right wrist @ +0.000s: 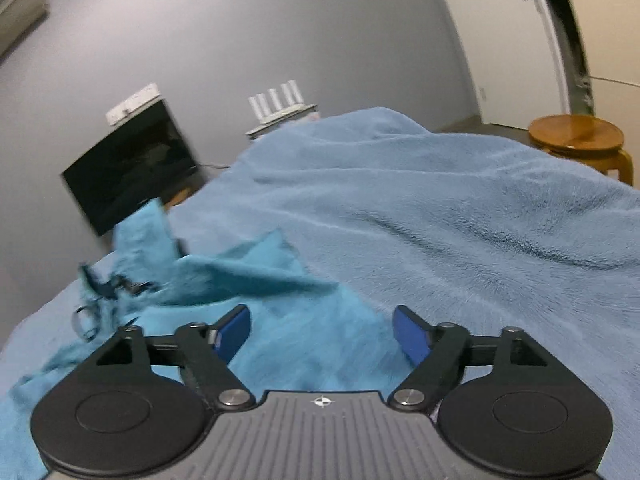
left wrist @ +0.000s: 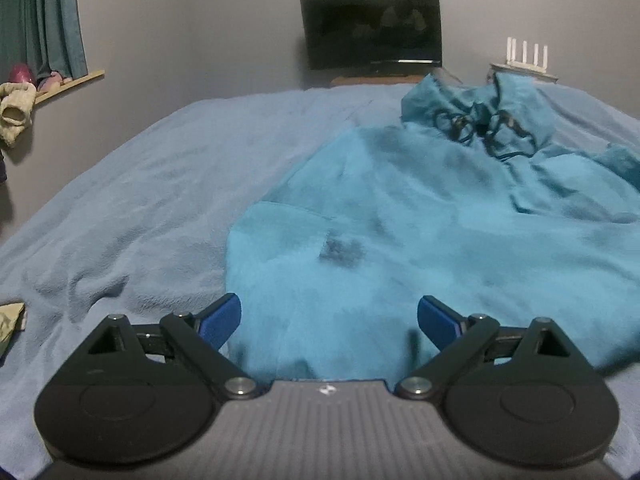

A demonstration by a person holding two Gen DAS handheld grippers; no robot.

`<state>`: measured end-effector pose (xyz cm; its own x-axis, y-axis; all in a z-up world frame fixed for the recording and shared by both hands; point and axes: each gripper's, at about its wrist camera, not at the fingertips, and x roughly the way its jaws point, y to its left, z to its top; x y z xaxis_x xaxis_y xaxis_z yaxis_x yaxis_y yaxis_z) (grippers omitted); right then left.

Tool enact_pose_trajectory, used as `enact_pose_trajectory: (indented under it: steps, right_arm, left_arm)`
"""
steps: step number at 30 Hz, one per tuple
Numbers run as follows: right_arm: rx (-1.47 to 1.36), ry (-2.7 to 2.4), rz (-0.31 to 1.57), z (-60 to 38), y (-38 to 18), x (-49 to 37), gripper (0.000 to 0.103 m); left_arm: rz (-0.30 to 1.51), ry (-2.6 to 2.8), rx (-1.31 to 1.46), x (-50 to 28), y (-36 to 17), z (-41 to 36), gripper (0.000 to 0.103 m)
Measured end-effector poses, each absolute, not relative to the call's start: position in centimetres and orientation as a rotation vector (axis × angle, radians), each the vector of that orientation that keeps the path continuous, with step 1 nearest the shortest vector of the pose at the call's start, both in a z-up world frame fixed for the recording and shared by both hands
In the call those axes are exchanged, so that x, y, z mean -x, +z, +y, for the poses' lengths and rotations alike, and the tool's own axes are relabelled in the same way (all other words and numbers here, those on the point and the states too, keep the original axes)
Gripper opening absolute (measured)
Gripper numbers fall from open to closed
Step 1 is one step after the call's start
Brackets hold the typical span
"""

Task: Fold large clothes
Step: 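Lay the held hem toward the hood and open both grippers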

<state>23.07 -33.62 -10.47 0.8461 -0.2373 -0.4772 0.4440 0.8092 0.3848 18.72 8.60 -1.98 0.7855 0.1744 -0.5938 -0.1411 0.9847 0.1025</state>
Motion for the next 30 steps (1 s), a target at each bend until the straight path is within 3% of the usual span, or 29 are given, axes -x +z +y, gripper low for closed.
enact_pose_trajectory:
  steps: [12, 23, 30]
  right_arm:
    - [-0.393, -0.262, 0.585, -28.0, -7.2, -10.6, 0.085]
    - [0.065, -0.176, 0.508, -19.2, -8.9, -10.9, 0.087]
    - [-0.013, -0.469, 0.601, -23.7, -10.2, -12.0, 0.084]
  left_arm:
    - [0.638, 0.164, 0.074, -12.6, -0.3, 10.4, 0.096]
    - [0.639, 0.151, 0.071, -12.2, -0.4, 10.6, 0.096]
    - [0.659, 0.139, 0.079, -12.9, -1.0, 10.7, 0.096]
